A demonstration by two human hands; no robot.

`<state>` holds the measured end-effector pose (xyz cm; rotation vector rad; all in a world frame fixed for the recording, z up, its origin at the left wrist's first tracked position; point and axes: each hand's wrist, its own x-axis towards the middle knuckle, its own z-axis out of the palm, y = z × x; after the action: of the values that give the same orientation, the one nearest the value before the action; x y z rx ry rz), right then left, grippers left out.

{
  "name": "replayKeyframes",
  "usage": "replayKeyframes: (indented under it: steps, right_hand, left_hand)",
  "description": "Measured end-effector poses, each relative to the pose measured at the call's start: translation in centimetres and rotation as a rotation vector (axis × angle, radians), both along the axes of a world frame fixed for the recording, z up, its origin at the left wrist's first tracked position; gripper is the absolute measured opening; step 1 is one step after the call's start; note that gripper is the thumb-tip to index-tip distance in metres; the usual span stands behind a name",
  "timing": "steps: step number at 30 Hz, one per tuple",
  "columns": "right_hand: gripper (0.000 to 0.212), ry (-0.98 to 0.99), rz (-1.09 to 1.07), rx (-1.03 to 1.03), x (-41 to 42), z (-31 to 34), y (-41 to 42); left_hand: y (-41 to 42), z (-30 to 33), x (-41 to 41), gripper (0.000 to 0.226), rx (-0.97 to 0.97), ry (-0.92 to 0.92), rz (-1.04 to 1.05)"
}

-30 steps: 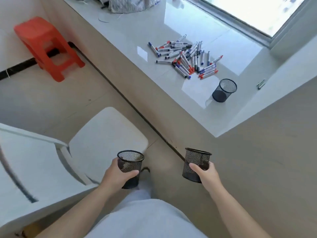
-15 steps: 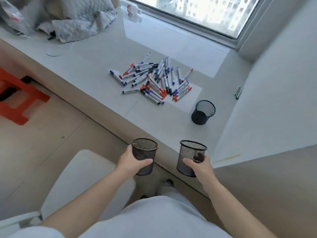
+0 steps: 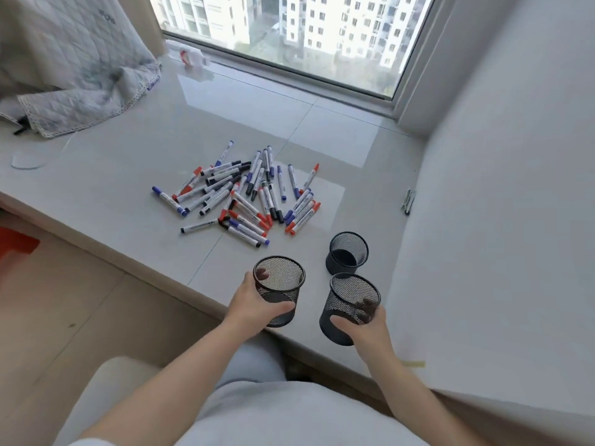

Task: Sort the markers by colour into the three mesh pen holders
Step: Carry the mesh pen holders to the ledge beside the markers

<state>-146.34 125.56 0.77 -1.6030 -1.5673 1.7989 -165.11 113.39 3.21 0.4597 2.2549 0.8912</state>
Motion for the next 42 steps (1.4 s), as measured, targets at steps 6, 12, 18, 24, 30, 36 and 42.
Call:
replayKeyframes:
  steps: [6, 12, 18, 24, 30, 36, 42]
  right_hand:
    - [0.072, -0.071, -0.175, 0.070, -1.7, -1.3, -0.5]
    - [0.075, -0.147, -0.461, 0.111, -4.9, -2.8, -1.8]
    - [0.074, -0.229, -0.795, 0.062, -9.1, -3.4, -5.2]
    - [0.073, -0.266, -0.988, 0.055, -11.5, -6.0, -6.2]
    - [0.078, -0.243, -1.053, 0.088, -12.1, -8.3, -5.1]
    - [0.078, -0.220, -1.024, 0.121, -11.4, -8.6, -2.7]
    - [0.078, -0.221, -0.981, 0.178, -10.0, -9.3, -1.7]
  left_hand:
    - [4.4, -0.6, -4.5, 0.083, -0.002, -0.015, -0.183]
    - [7.6, -1.6, -10.5, 0.085, 0.001, -0.023, -0.438]
    - [11.2, -1.8, -14.1, 0.084, 0.009, 0.016, -0.672]
    - [14.6, -4.5, -13.0, 0.084, 0.060, 0.012, -0.736]
    - [16.4, -8.0, -10.7, 0.082, 0.113, -0.016, -0.658]
    - [17.5, -10.4, -9.3, 0.086, 0.145, -0.088, -0.566]
    - [19.2, -11.9, -8.8, 0.089, 0.196, -0.097, -0.522]
